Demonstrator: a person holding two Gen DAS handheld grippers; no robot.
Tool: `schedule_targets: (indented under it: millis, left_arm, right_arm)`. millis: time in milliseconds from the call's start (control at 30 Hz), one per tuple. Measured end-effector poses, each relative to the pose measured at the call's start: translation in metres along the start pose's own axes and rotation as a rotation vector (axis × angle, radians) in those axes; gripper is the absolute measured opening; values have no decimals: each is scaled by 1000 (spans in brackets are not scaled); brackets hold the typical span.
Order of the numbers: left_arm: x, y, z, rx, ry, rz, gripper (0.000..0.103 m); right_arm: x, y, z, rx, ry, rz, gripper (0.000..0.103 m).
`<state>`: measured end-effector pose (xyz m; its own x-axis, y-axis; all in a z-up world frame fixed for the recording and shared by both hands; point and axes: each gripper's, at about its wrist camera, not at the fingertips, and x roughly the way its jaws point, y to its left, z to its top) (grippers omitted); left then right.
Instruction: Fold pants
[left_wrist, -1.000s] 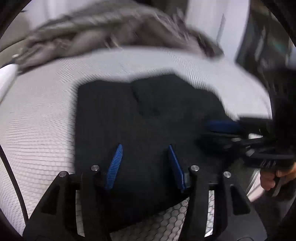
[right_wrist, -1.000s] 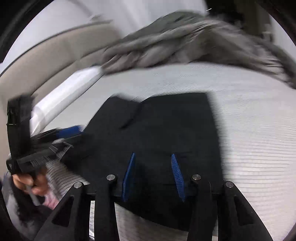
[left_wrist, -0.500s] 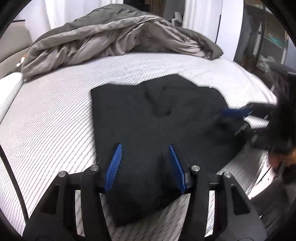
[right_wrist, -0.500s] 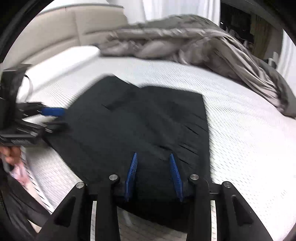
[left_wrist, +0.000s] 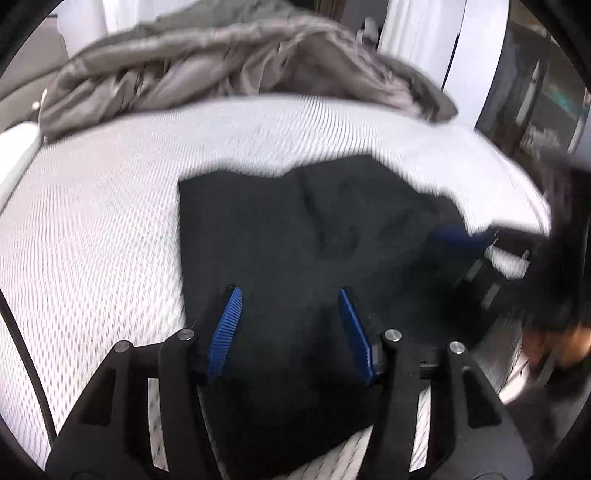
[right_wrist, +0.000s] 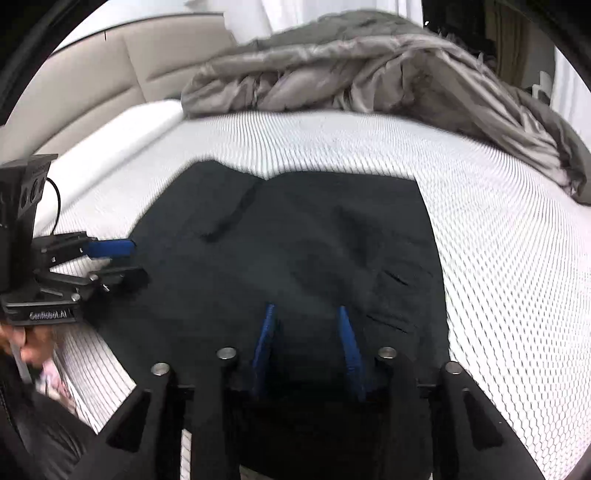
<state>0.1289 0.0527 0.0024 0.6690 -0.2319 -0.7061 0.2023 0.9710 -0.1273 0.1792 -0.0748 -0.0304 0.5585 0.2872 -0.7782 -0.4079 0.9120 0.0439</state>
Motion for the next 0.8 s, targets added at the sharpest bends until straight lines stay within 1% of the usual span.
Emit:
schedule_targets:
  millis: [33,67,100,133,167,233,267,300,333,367,400,433,467,500,533,567,600,633,667,700,733,767,800]
  left_arm:
    - [10,-4,6,9,7,19,52]
    - [22,-4,7,7,35,34,52]
    - [36,0,4,-1,70,55,52]
    - [41,2,1,-7,76,51,52]
    - [38,6,-1,-8,59,27,52]
    - [28,13,-5,8,60,39,53]
    - [24,19,-10,10,61,38,53]
    - [22,22,-13,16,74,67,53]
    - [19,23,-16,25,83,88,53]
    - [14,22,-18,28,86,98,53]
    - [10,21,-16,27,91,112,53]
    - [5,20,-10,24,83,121,53]
    - [0,19,-6,18,52,114,53]
    - [-4,18,-1,7,7,106,53]
    - [-4,17,4,-6,-10,108,53]
    - [4,16,9,-19,1,106,53]
    - [16,15,11,-23,26,101,53]
    - [33,17,10,-27,66,99,53]
    - [40,17,5,-26,81,102,54]
    - [43,20,2,-30,88,92,55]
    - [39,21,-1,-31,81,80,55]
    - [33,25,-2,-30,87,85,55]
    - [27,30,-5,-40,88,94,55]
  right_arm:
    - [5,12,6,-16,-12,7,46]
    - [10,22,8,-31,-11,13,47]
    - [24,33,13,-52,5,21,47]
    - [34,36,15,-60,26,28,47]
    - [48,38,17,-75,65,11,47]
    - [54,33,17,-81,87,-10,47]
    - [50,25,16,-84,93,-57,47]
    - [46,16,14,-98,92,-128,42]
    - [43,7,11,-104,97,-152,42]
    - [40,-1,9,-87,105,-116,42]
    - [34,-2,8,-80,85,-94,42]
    - [32,0,9,-85,76,-100,42]
    - [28,4,11,-79,69,-108,42]
    - [24,9,16,-51,40,-87,42]
    - [18,12,16,-29,15,-47,42]
    - [18,18,20,-7,0,-2,42]
    - [21,19,24,4,-2,2,42]
    - [28,25,28,8,0,-12,42]
    - [40,31,31,-1,15,-30,42]
    - [51,33,32,-14,49,-47,40]
    - [66,35,34,-39,106,-60,40]
    - [70,31,33,-54,123,-65,38]
    - [66,25,31,-57,122,-90,38]
